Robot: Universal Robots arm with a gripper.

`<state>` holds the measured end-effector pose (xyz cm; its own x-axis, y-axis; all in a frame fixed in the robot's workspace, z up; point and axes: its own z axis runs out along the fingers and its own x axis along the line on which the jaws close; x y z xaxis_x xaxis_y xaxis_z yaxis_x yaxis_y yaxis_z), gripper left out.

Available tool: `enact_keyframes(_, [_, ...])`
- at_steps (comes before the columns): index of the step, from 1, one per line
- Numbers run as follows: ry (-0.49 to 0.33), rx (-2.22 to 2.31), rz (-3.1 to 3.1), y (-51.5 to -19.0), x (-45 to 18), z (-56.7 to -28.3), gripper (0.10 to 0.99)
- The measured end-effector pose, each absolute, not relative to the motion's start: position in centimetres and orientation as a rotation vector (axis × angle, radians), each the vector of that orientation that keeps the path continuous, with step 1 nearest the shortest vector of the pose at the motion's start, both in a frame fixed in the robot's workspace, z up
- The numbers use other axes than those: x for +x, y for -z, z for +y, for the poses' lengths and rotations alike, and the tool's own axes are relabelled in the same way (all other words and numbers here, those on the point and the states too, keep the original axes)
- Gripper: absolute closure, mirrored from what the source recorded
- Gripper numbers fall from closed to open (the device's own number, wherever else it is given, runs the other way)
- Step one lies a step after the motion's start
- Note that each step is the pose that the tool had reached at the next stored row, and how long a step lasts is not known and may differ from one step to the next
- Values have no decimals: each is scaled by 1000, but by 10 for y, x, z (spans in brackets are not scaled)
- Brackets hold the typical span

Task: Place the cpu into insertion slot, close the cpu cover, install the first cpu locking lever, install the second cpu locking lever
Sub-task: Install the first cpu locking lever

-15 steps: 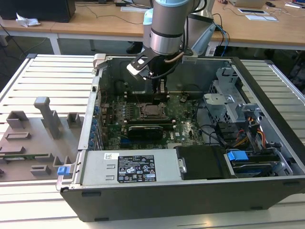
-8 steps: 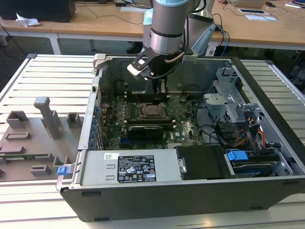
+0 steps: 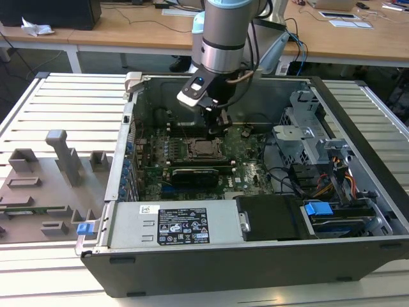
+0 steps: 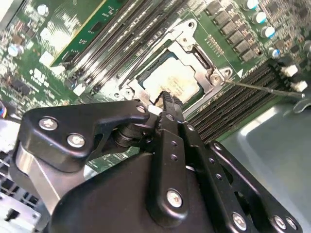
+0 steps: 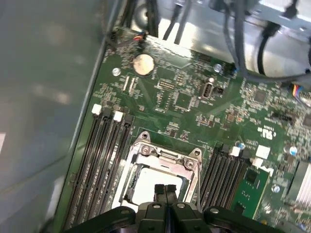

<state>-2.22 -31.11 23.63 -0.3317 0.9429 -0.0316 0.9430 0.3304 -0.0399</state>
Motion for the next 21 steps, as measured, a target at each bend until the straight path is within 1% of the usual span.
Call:
enact_keyframes(13, [77, 1281, 2854, -236, -22, -311, 980])
enact_keyframes(21, [76, 1082, 2932, -236, -22, -311, 980])
